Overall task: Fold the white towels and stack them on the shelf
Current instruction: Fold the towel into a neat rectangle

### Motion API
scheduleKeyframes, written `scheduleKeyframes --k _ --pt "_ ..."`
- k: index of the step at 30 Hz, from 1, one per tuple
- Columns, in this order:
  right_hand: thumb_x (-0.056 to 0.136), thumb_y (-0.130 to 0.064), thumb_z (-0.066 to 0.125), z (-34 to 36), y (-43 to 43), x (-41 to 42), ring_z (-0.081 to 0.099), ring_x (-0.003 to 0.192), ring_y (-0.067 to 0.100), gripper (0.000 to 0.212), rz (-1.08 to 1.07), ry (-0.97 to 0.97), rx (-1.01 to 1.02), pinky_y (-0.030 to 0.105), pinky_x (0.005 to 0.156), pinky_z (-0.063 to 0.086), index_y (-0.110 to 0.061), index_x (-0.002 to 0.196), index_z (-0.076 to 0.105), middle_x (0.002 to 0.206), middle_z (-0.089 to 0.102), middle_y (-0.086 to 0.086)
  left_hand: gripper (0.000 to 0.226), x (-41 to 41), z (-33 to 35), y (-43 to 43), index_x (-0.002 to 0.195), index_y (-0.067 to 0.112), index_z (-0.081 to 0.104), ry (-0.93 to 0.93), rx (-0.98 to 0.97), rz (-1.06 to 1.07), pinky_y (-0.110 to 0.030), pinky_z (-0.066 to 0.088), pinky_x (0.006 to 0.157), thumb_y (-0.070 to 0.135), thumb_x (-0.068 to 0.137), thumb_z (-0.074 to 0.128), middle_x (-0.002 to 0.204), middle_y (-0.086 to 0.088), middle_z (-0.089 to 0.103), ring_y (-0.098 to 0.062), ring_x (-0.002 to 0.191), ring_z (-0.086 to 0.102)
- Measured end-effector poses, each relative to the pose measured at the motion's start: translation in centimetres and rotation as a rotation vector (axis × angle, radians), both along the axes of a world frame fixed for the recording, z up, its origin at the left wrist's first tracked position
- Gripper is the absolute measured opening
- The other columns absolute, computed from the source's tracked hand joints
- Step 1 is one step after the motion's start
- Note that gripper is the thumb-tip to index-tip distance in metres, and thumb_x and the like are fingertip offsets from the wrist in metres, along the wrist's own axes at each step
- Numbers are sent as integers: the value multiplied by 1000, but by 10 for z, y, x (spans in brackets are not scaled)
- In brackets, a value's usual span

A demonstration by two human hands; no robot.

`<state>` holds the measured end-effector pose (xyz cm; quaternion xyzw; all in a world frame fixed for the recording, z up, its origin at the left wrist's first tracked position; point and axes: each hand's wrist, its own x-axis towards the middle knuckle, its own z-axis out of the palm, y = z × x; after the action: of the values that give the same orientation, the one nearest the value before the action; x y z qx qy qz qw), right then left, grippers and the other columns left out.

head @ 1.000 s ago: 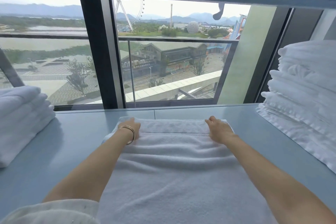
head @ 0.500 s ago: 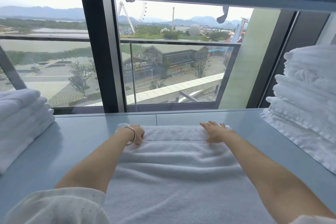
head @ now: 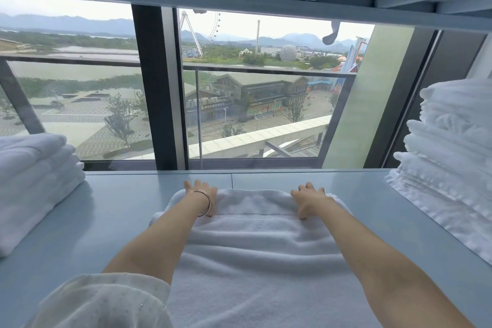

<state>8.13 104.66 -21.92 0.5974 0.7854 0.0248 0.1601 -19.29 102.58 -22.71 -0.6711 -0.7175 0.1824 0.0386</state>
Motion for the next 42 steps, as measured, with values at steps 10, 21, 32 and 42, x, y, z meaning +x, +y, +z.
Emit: scheduleKeyframes --k 10,21,32,42 --pt "81 3 51 37 4 -3 61 101 24 32 41 9 382 30 76 39 -19 103 43 109 61 3 29 -18 21 -5 107 17 53 24 398 -183 -25 40 92 1 83 49 109 0 61 -19 101 61" --pt "60 5 58 90 -20 12 60 52 26 20 329 -71 983 35 64 51 -11 69 63 59 59 6 38 -66 70 -43 55 12 58 65 828 -305 -17 35 34 -11 35 80 48 -2 48 -20 35 50" --pt "71 -9 67 -2 -136 78 68 75 17 18 14 -262 370 26 77 45 -27 71 63 77 70 -2 43 -52 -18 -169 43 16 55 -67 461 -444 -14 32 29 0 18 86 45 2 50 -17 38 53" --pt "90 -10 41 -6 -246 98 62 97 24 26 -236 46 463 27 68 45 -21 102 62 91 58 0 35 -51 -14 -257 42 10 56 -149 705 -360 -24 39 28 -15 24 73 42 -5 47 -22 34 52"
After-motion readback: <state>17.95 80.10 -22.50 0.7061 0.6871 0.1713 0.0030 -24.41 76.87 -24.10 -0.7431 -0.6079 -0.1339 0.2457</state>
